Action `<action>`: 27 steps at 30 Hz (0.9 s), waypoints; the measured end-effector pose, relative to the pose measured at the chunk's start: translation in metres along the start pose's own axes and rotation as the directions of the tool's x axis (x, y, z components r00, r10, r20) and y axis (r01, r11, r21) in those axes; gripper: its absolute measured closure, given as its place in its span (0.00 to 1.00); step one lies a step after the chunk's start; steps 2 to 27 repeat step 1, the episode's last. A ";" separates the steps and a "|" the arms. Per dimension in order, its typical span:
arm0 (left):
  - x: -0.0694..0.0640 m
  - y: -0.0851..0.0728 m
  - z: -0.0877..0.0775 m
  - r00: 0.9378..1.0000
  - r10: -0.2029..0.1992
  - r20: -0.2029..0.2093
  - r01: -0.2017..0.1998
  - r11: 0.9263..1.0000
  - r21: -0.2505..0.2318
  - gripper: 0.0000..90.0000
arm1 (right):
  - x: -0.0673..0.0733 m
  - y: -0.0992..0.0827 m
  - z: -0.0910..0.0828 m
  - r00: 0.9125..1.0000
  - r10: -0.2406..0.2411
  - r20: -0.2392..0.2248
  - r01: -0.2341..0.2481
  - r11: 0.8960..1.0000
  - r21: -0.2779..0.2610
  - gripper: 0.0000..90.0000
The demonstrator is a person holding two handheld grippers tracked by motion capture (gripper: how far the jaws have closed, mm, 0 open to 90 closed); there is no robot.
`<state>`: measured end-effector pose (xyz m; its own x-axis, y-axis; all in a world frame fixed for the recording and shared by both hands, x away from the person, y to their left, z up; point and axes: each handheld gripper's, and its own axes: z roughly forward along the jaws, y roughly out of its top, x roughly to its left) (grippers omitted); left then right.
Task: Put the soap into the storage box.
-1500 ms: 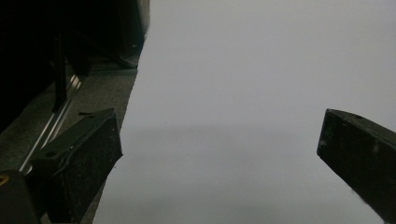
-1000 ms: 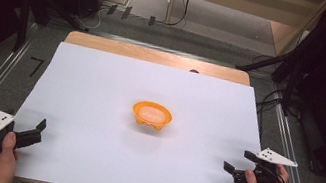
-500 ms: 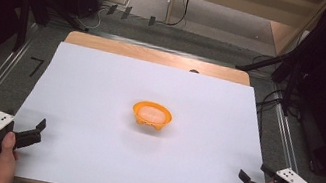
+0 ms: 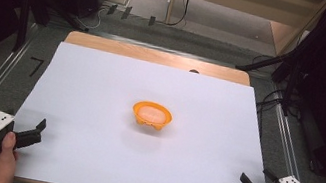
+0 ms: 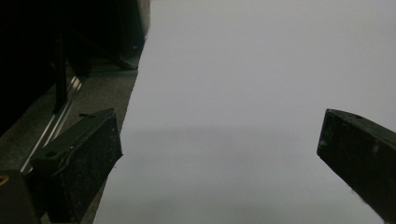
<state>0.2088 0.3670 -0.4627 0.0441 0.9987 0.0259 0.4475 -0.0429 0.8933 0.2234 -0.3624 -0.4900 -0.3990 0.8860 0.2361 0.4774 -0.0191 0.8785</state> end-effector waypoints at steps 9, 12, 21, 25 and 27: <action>0.000 0.000 0.000 1.000 -0.002 0.001 0.002 1.000 -0.001 0.00 | 0.000 0.000 0.000 1.000 -0.003 0.002 0.003 1.000 -0.002 0.00; 0.000 0.000 0.000 1.000 -0.002 0.001 0.002 1.000 -0.001 0.00 | 0.000 0.000 0.000 1.000 -0.003 0.002 0.003 1.000 -0.002 0.00; 0.000 0.000 0.000 1.000 -0.002 0.001 0.002 1.000 -0.001 0.00 | 0.000 0.000 0.000 1.000 -0.003 0.002 0.003 1.000 -0.002 0.00; 0.000 0.000 0.000 1.000 -0.002 0.001 0.002 1.000 -0.001 0.00 | 0.000 0.000 0.000 1.000 -0.003 0.002 0.003 1.000 -0.002 0.00; 0.000 0.000 0.000 1.000 -0.002 0.001 0.002 1.000 -0.001 0.00 | 0.000 0.000 0.000 1.000 -0.003 0.002 0.003 1.000 -0.002 0.00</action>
